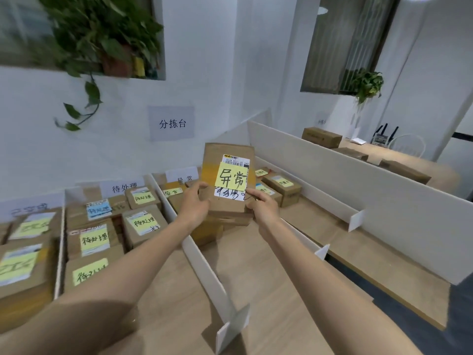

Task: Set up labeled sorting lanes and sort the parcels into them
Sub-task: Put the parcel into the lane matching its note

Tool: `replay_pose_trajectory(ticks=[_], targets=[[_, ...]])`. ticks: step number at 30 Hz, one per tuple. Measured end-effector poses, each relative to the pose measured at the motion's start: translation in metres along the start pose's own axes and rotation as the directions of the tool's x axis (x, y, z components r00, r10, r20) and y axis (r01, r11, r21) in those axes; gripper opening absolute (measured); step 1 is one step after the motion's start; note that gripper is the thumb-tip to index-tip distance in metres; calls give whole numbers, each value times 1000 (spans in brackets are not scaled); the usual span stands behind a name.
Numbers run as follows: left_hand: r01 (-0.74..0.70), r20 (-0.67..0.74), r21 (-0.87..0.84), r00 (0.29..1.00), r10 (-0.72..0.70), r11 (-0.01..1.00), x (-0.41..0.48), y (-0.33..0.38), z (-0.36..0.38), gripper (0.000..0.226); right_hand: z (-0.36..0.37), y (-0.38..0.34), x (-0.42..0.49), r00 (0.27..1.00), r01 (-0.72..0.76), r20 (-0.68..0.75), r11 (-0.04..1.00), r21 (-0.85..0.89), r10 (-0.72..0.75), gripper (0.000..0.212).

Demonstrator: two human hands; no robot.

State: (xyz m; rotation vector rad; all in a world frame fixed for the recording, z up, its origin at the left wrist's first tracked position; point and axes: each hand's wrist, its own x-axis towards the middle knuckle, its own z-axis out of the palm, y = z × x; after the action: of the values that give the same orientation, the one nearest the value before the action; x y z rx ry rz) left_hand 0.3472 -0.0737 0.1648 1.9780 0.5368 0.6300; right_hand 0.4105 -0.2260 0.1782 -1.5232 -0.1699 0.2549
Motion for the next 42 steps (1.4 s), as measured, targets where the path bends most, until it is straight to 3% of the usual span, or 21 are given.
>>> replay_pose_trajectory(ticks=[12, 25, 42], targets=[[113, -213, 62, 972, -98, 992, 4, 3, 44, 43, -23, 18, 75, 965, -33, 256, 997, -76, 51, 43], [413, -338, 87, 868, -363, 906, -45, -31, 129, 42, -71, 102, 111, 862, -165, 454, 972, -168, 225, 40], [547, -304, 172, 820, -484, 819, -72, -72, 185, 41, -100, 175, 122, 799, -317, 434, 905, -283, 416, 38]])
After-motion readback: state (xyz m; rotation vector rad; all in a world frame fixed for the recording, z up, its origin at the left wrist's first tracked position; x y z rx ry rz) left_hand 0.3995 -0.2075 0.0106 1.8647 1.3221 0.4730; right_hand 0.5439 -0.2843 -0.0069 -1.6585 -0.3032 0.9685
